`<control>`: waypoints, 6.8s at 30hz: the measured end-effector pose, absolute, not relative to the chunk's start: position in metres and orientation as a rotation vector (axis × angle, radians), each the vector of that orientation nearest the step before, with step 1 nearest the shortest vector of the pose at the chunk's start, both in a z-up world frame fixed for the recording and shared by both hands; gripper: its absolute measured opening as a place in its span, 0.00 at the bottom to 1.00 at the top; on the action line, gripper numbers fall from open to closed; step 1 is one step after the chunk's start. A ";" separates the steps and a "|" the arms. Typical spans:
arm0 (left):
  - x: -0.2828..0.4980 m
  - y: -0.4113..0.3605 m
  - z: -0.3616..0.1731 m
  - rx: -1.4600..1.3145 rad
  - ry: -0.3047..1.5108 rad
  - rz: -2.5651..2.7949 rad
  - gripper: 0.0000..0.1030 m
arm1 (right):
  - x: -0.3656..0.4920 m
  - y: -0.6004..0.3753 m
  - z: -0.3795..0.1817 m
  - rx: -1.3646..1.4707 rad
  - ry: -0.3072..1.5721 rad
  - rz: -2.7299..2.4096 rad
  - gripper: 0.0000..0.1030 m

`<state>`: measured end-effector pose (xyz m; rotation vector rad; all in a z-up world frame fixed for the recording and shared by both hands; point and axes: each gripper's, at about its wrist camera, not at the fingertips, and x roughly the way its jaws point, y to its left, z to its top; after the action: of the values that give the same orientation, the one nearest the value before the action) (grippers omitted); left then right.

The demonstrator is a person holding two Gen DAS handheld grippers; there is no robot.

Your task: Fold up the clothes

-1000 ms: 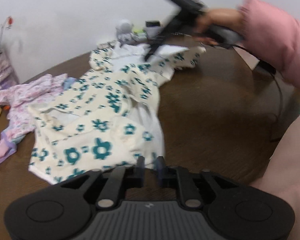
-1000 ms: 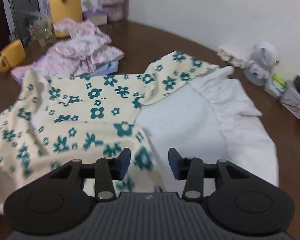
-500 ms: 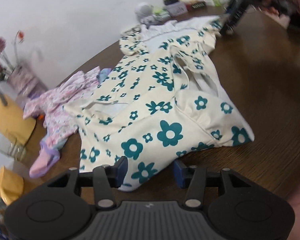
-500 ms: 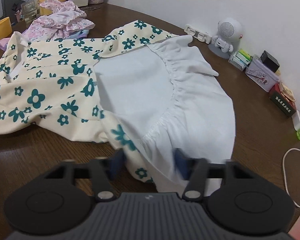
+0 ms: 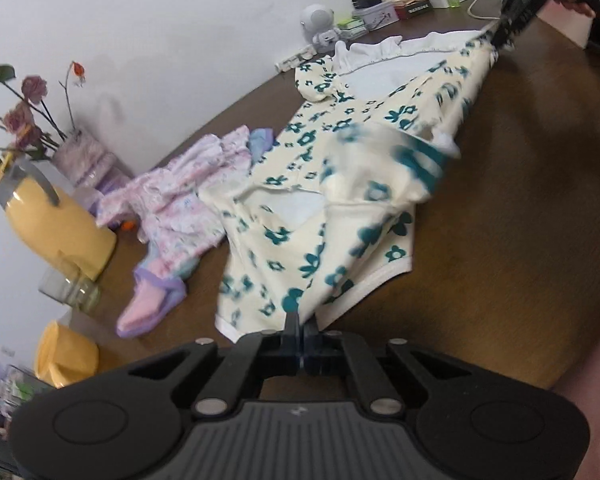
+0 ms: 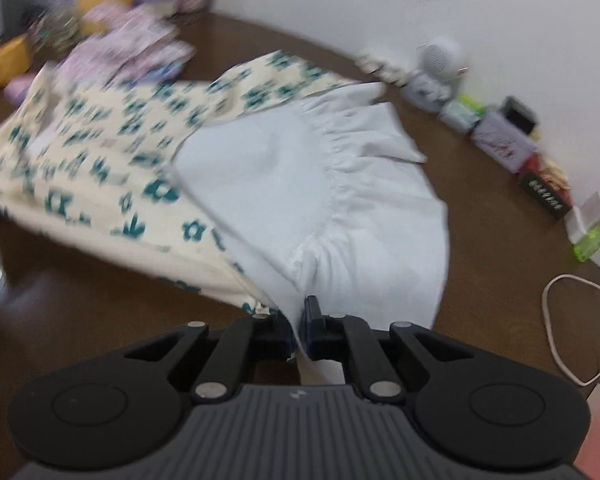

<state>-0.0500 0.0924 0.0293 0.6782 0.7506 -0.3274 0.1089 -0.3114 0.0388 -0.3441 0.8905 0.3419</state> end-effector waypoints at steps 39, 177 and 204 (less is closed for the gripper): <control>0.102 0.095 0.023 0.455 0.769 -0.282 0.53 | 0.148 -0.236 0.055 -0.212 0.837 0.488 0.47; 0.128 0.201 0.011 0.278 0.886 -0.145 0.00 | 0.115 -0.248 0.000 -0.199 0.976 0.409 0.59; 0.167 0.117 0.022 -0.173 0.944 -0.295 0.48 | 0.268 -0.156 0.018 -0.081 0.974 0.435 0.57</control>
<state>0.1666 0.1169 0.0217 -0.1735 0.9445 -0.2954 0.2681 -0.1557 0.0183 -0.0811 0.9741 0.4352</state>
